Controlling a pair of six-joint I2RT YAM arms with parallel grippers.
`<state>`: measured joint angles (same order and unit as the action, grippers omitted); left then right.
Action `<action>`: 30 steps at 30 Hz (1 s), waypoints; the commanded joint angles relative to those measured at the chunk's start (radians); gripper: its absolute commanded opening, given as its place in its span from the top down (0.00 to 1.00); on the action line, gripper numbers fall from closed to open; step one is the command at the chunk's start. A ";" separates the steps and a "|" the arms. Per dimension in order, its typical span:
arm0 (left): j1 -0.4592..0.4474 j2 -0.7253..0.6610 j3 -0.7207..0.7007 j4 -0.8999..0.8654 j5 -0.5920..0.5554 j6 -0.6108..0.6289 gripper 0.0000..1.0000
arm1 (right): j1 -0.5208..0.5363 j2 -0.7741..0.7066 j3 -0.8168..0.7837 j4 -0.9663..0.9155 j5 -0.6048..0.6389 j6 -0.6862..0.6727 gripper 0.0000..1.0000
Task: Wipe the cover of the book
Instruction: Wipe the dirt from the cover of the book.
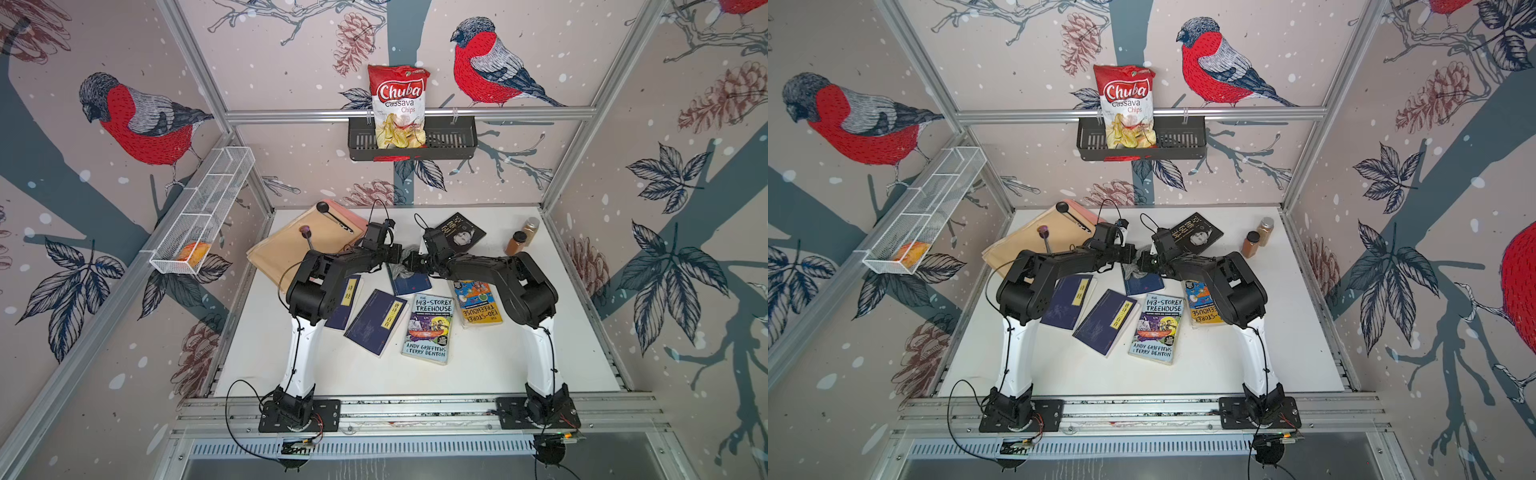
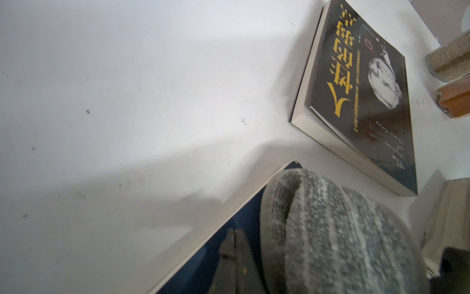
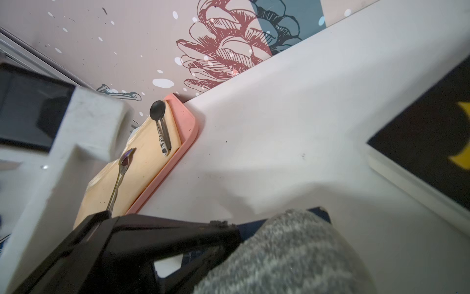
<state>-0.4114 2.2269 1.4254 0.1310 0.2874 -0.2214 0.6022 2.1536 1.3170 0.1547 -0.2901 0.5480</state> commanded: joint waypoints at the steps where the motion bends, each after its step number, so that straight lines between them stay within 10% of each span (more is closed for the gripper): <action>1: 0.006 0.020 -0.019 -0.242 0.018 -0.010 1.00 | 0.027 -0.063 -0.100 -0.227 0.079 -0.038 0.87; 9: 0.016 0.017 -0.029 -0.232 0.027 -0.015 1.00 | 0.077 -0.162 -0.229 -0.268 0.083 -0.084 0.86; 20: 0.016 0.015 -0.042 -0.211 0.055 -0.029 1.00 | 0.037 0.074 0.061 -0.230 0.082 -0.041 0.87; 30: 0.020 0.018 -0.040 -0.214 0.052 -0.026 1.00 | 0.101 -0.133 -0.201 -0.213 0.064 -0.056 0.87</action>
<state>-0.3935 2.2219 1.3975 0.1669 0.3393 -0.2405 0.6872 2.0396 1.1687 0.1444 -0.2348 0.4965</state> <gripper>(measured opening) 0.050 0.129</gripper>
